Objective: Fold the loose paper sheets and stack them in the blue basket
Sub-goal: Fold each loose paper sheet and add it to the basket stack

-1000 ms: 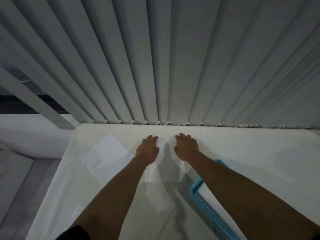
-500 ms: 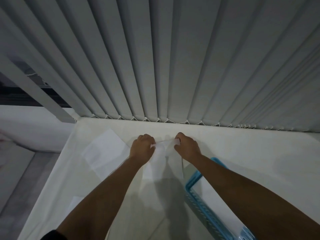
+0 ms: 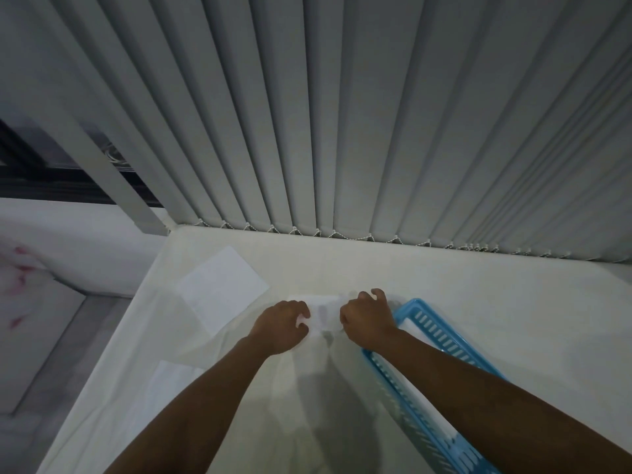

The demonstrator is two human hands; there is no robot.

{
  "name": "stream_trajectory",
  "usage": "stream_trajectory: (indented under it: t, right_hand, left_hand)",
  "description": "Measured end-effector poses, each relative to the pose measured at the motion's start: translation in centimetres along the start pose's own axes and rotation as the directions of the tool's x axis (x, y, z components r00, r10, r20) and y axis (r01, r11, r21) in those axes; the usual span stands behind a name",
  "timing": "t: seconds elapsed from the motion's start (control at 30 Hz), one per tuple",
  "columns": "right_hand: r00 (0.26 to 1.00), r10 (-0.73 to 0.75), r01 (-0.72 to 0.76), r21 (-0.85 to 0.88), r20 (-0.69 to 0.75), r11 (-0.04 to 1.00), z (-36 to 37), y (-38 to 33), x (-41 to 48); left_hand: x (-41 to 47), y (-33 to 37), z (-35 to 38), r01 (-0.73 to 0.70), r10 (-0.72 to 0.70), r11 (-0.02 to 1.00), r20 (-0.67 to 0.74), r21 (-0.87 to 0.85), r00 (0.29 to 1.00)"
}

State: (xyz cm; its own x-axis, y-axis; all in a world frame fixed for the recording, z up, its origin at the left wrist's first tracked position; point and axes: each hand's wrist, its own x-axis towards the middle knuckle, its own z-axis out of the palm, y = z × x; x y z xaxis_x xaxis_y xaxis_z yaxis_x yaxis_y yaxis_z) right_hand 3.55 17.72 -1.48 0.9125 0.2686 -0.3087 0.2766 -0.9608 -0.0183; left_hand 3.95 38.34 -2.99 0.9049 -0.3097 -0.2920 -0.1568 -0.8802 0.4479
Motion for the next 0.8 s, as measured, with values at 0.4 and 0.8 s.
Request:
stream_trajectory:
  t: [0.4,0.8]
  right_hand:
    - [0.995,0.044,-0.042,-0.028,0.091,0.999,1.3,-0.1,0.0]
    - [0.996,0.051,-0.054,0.042,0.071,0.998,0.4,0.2,-0.8]
  left_hand:
    - [4.1,1.8,0.9,-0.003,0.003,0.993,-0.004,0.121,1.000]
    - [5.6,2.4,-0.2,0.127,-0.137,0.982,0.063,0.139,0.989]
